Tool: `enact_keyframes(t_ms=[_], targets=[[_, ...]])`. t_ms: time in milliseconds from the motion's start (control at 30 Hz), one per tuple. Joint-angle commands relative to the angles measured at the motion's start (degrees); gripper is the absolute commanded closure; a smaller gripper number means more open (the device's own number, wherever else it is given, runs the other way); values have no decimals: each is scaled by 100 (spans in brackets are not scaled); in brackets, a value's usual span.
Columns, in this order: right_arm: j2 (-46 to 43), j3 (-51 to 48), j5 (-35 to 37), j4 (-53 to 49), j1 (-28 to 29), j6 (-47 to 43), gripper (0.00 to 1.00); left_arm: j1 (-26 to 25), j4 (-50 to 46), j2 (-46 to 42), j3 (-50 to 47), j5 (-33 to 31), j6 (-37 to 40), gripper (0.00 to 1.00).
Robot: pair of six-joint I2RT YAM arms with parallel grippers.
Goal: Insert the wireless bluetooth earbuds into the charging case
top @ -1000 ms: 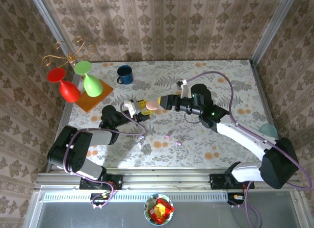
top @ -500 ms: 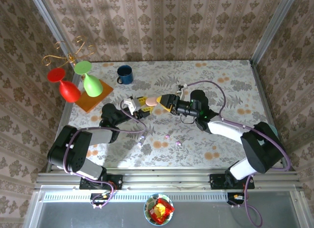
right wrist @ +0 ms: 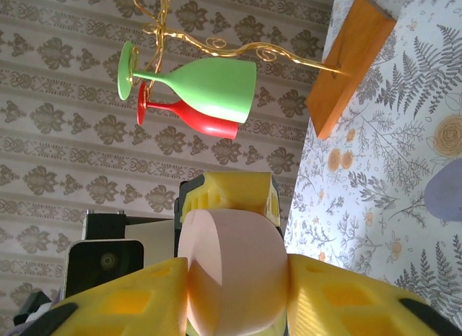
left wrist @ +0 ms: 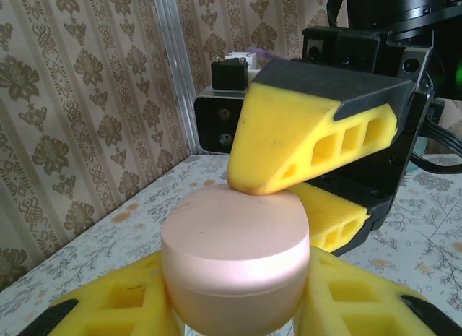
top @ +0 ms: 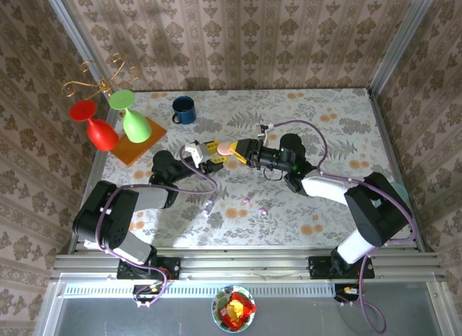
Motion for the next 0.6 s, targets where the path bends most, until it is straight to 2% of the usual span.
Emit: enact_keyframes(t_ms=[0,100,200,400,567], targets=[[12,31,-133,271,13,-8,68,-30,56,69,86,62,-62,72],[41,59,-119,269,13,-29,74,-19,49,66,71,44,-35,71],[25,64,-63,204,4,-90,77,-11,49,61,49,45,5,63],[-179,-37,309,-423,-126,-484,79,110,37,-31,-87,11,73,34],[-367,18,965,-1798,-198,-1401,79,213,21,-147,-321,-64,98,15]])
